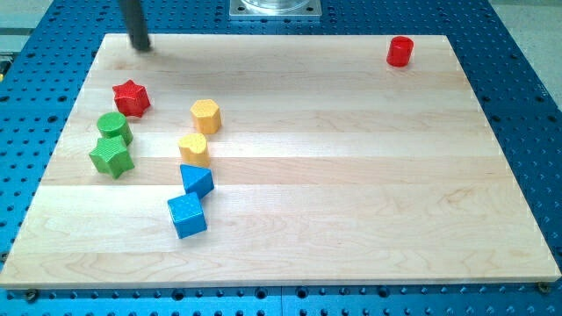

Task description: Push the red star into the red circle

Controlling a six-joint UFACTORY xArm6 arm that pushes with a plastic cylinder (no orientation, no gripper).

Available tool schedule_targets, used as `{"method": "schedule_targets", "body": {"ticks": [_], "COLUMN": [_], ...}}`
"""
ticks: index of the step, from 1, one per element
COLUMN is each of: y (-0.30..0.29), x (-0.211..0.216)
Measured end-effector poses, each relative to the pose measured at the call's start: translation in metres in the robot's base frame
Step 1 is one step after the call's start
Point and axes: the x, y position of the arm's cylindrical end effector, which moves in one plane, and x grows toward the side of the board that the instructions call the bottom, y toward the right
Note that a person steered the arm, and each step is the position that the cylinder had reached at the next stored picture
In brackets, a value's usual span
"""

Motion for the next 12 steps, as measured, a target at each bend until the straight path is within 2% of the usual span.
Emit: {"method": "schedule_targets", "body": {"ticks": [2,3,4,5,6,7,8,9,10,11,12], "y": [-0.046,-0.012,0.070,0.087,0.041,0.099,0.188,0.156,0.096,0.077,0.168], "x": [0.099,0.132,0.111,0.111,0.123,0.143,0.113,0.105,0.105,0.064,0.052]}}
